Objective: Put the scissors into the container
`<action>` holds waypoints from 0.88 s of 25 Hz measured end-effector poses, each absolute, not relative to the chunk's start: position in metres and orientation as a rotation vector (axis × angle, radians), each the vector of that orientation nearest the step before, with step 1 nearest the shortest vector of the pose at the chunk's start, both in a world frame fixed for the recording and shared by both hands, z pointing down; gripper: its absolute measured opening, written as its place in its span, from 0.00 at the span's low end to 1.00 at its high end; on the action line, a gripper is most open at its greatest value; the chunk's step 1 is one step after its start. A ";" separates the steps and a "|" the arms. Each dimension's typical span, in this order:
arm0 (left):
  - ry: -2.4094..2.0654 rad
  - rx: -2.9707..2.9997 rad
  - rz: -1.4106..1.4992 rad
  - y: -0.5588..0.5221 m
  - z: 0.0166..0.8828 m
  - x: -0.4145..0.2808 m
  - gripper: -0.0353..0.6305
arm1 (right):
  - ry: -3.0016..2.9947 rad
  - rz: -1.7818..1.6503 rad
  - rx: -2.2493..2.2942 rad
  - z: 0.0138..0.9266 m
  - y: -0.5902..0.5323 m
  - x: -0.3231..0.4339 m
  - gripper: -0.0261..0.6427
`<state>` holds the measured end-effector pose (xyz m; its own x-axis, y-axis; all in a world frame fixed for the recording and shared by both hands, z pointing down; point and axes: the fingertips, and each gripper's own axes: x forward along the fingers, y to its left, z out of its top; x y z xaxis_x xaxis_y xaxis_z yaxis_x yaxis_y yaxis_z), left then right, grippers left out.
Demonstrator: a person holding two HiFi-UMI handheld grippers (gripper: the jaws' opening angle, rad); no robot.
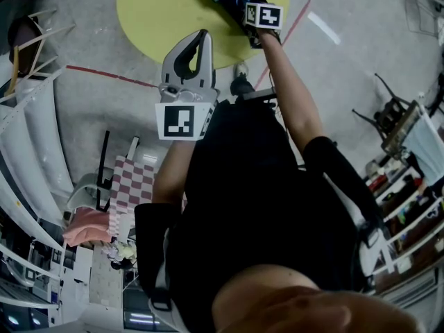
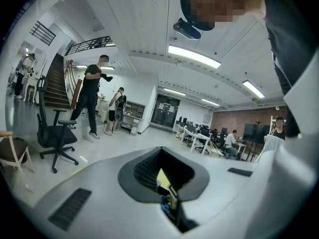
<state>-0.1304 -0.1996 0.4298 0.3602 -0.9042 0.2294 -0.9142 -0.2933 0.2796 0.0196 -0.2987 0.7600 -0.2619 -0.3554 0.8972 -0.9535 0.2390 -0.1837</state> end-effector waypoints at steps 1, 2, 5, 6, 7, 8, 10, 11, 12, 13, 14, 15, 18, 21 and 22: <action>-1.596 2.269 0.035 -0.199 0.429 -0.130 0.05 | -1.768 1.004 1.216 0.757 -0.299 0.020 0.17; -1.597 2.272 0.031 -0.198 0.428 -0.129 0.05 | -1.774 1.002 1.220 0.753 -0.300 0.020 0.17; -1.600 2.282 0.021 -0.197 0.425 -0.128 0.05 | -1.795 0.999 1.228 0.742 -0.301 0.021 0.17; -1.602 2.284 0.017 -0.196 0.424 -0.127 0.05 | -1.803 0.998 1.230 0.738 -0.301 0.022 0.17; -1.604 2.285 0.012 -0.195 0.422 -0.125 0.05 | -1.812 0.997 1.233 0.734 -0.301 0.022 0.17; -1.605 2.286 0.006 -0.193 0.421 -0.123 0.05 | -1.821 0.997 1.237 0.729 -0.300 0.024 0.17; -1.608 2.294 -0.004 -0.189 0.416 -0.119 0.05 | -1.843 0.993 1.249 0.718 -0.298 0.027 0.16; -1.611 2.300 -0.008 -0.188 0.414 -0.117 0.05 | -1.858 0.986 1.256 0.710 -0.298 0.028 0.15; -1.612 2.305 -0.010 -0.186 0.412 -0.115 0.05 | -1.875 0.976 1.264 0.702 -0.297 0.028 0.14; -1.613 2.309 -0.010 -0.185 0.411 -0.114 0.05 | -1.894 0.963 1.273 0.694 -0.296 0.028 0.12; -1.612 2.314 -0.006 -0.183 0.410 -0.113 0.05 | -1.913 0.948 1.283 0.684 -0.296 0.028 0.11; -1.608 2.323 0.006 -0.181 0.410 -0.111 0.05 | -1.932 0.934 1.293 0.675 -0.295 0.028 0.09; -1.601 2.351 0.033 -0.174 0.407 -0.107 0.05 | -1.991 0.893 1.326 0.646 -0.290 0.030 0.06; -1.607 2.347 0.013 -0.166 0.400 -0.103 0.05 | -2.053 0.857 1.354 0.616 -0.280 0.032 0.04; -1.609 2.349 0.009 -0.164 0.398 -0.102 0.05 | -2.077 0.848 1.361 0.606 -0.276 0.032 0.04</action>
